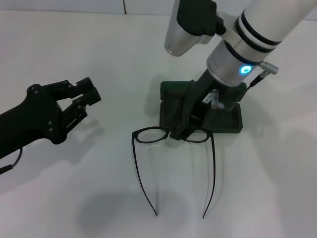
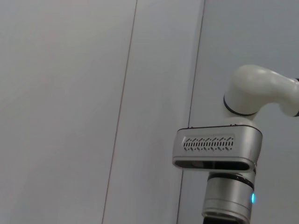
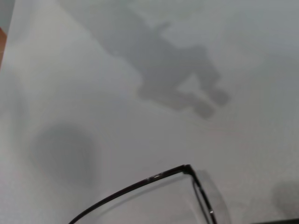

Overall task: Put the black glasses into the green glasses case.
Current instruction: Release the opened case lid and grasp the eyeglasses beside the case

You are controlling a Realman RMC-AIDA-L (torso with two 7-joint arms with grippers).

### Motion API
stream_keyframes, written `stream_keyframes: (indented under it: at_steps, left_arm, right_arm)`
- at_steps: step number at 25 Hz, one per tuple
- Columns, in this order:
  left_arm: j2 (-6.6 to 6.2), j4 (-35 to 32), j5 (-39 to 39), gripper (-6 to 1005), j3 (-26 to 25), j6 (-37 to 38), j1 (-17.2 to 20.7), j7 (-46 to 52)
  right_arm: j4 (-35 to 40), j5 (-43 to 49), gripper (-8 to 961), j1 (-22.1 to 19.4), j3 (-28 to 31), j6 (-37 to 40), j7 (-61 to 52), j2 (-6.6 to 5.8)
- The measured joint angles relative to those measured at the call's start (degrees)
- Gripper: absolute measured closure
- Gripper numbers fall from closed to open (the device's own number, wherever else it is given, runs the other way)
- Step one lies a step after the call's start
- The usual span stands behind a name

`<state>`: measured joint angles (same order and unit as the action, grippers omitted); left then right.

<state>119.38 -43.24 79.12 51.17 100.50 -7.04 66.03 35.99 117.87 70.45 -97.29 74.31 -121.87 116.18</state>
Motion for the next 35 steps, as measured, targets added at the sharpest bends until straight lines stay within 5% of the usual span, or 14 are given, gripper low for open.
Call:
stream_keyframes:
  at_steps: [35]
  left_arm:
    - [0.2,7.21,-0.37,787,-0.01,0.14,-2.25,-3.45]
  right_arm:
    - [-1.28,-7.75,754,-4.59,-7.28,-7.02,5.32,0.0]
